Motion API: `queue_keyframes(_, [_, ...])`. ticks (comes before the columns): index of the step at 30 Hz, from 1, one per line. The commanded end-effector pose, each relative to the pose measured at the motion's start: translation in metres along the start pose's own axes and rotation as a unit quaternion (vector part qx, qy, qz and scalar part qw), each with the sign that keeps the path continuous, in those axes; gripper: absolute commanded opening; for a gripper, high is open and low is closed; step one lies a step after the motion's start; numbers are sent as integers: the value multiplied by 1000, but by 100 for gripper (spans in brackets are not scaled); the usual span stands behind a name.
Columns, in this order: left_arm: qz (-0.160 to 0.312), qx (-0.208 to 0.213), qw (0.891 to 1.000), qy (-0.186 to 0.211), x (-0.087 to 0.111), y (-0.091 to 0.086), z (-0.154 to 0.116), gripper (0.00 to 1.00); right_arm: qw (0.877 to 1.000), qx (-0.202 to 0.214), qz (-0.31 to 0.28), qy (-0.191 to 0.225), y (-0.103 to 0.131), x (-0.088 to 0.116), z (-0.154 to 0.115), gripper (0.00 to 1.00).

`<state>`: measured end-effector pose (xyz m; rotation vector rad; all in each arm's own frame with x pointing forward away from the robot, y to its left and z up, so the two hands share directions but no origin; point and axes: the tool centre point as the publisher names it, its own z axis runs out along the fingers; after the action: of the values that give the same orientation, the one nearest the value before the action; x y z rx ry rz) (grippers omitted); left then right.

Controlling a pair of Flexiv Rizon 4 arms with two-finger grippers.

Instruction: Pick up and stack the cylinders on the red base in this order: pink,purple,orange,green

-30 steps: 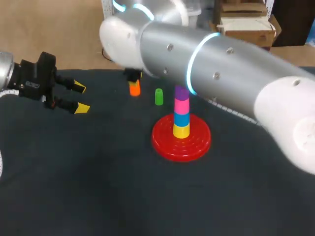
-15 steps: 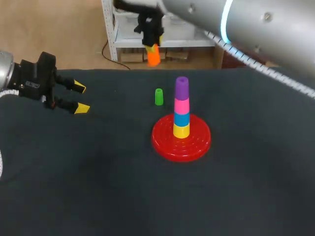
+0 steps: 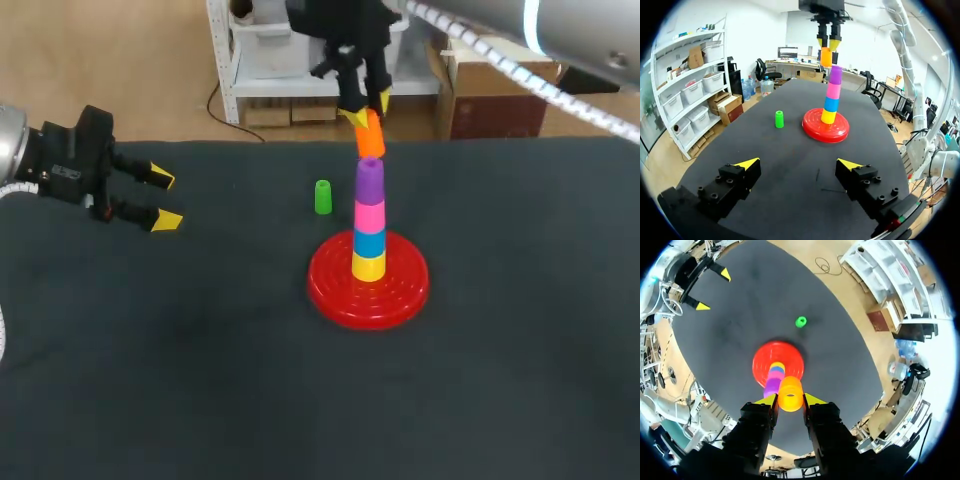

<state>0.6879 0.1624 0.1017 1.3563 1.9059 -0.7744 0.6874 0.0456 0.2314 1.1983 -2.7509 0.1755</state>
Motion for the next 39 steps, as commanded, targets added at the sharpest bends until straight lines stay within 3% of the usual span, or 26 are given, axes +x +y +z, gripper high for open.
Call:
queue_keyframes(1, [1, -2, 1000, -2, 1, -1, 0, 100, 977, 7, 3, -215, 5, 43, 1, 0])
queue_keyframes(14, [1, -2, 1000, -2, 1, -1, 0, 100, 970, 22, 3, -242, 5, 40, -13, 0])
queue_keyframes(20, [1, -2, 1000, -2, 1, -1, 0, 100, 967, 10, -10, -253, 10, 32, -15, 0])
queue_keyframes(39, [1, -2, 1000, -2, 1, -1, 0, 100, 978, -30, -49, -200, 19, 31, -8, 0])
